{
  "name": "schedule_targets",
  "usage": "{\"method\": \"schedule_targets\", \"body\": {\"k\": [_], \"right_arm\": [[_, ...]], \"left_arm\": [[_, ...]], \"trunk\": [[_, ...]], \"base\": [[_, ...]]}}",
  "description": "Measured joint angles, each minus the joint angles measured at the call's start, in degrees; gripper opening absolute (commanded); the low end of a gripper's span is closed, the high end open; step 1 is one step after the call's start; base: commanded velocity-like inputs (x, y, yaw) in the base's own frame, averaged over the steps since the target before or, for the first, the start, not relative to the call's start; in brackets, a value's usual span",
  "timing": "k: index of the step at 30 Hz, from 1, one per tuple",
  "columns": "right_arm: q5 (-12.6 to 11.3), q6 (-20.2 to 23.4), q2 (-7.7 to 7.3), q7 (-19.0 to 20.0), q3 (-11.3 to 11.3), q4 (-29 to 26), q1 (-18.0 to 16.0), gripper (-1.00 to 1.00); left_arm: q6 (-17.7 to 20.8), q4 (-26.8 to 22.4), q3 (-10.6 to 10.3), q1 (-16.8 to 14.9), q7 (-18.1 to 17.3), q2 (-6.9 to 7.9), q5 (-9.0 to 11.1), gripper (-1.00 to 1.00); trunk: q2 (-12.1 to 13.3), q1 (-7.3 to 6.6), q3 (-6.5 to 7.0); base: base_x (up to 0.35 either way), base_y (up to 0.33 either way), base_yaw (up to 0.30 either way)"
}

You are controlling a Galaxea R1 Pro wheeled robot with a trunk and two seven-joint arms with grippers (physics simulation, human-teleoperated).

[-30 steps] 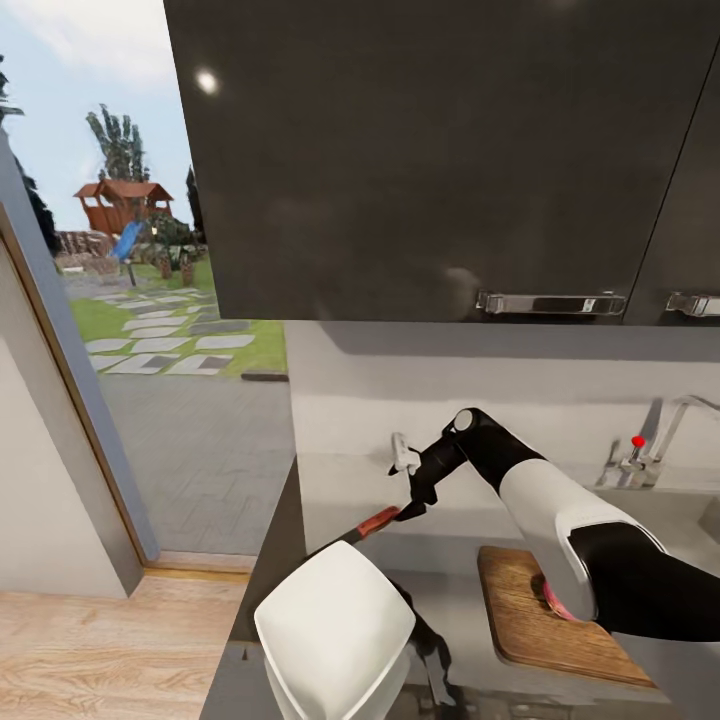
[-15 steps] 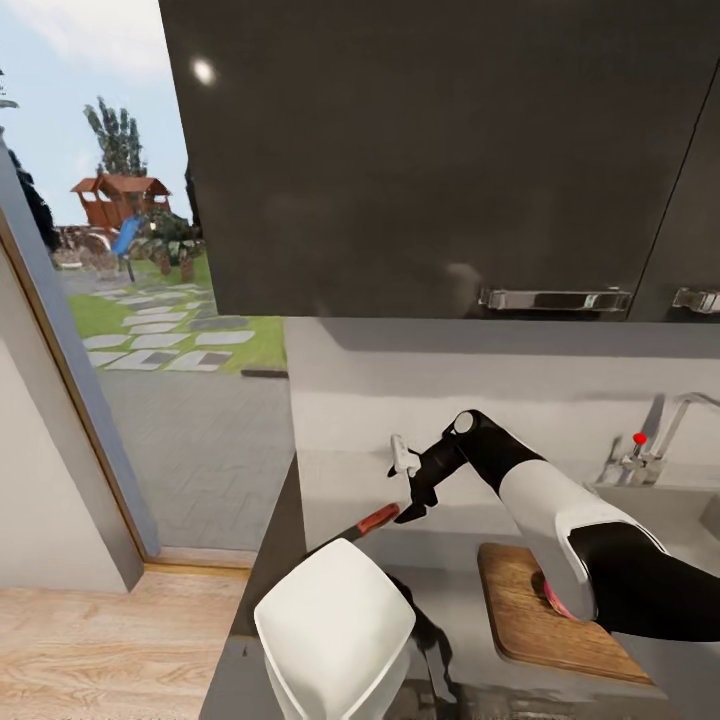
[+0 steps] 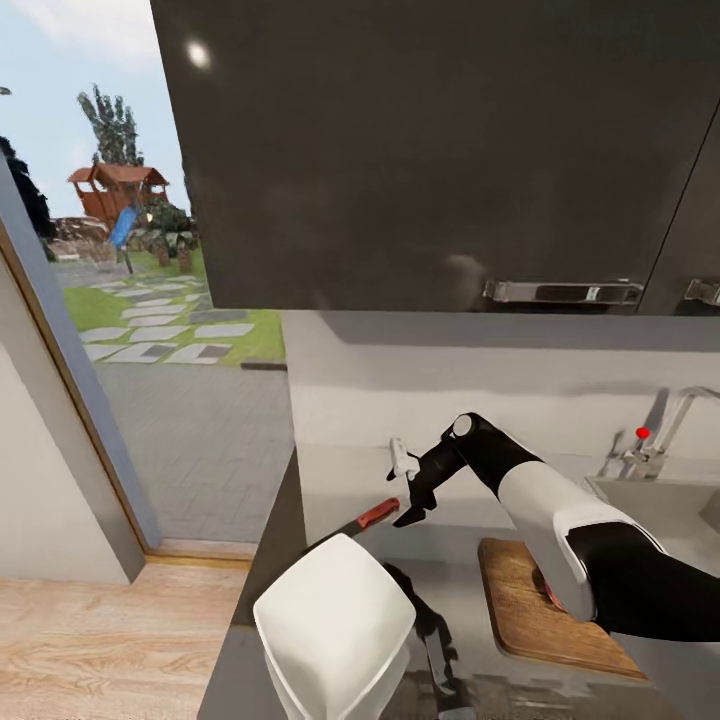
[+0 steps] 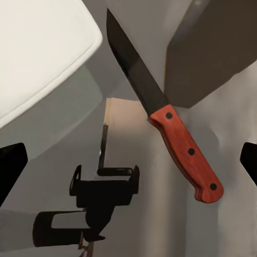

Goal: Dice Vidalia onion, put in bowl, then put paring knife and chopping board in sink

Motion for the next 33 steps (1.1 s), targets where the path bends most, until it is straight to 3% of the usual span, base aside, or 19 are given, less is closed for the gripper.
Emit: {"method": "schedule_targets", "body": {"k": [18, 33], "right_arm": [[0.2, 0.0, -0.07, 0.0, 0.0, 0.0, 0.0, 1.0], [0.2, 0.0, 0.06, 0.0, 0.0, 0.3, 0.0, 1.0]], "left_arm": [[0.0, 0.0, -0.1, 0.0, 0.0, -0.02, 0.0, 1.0], [-0.1, 0.0, -0.2, 0.0, 0.0, 0.01, 0.0, 1.0]], "trunk": [[0.0, -0.01, -1.7], [0.0, 0.0, -3.12]], "base": [[0.11, 0.0, 0.0], [0.016, 0.0, 0.0]]}}
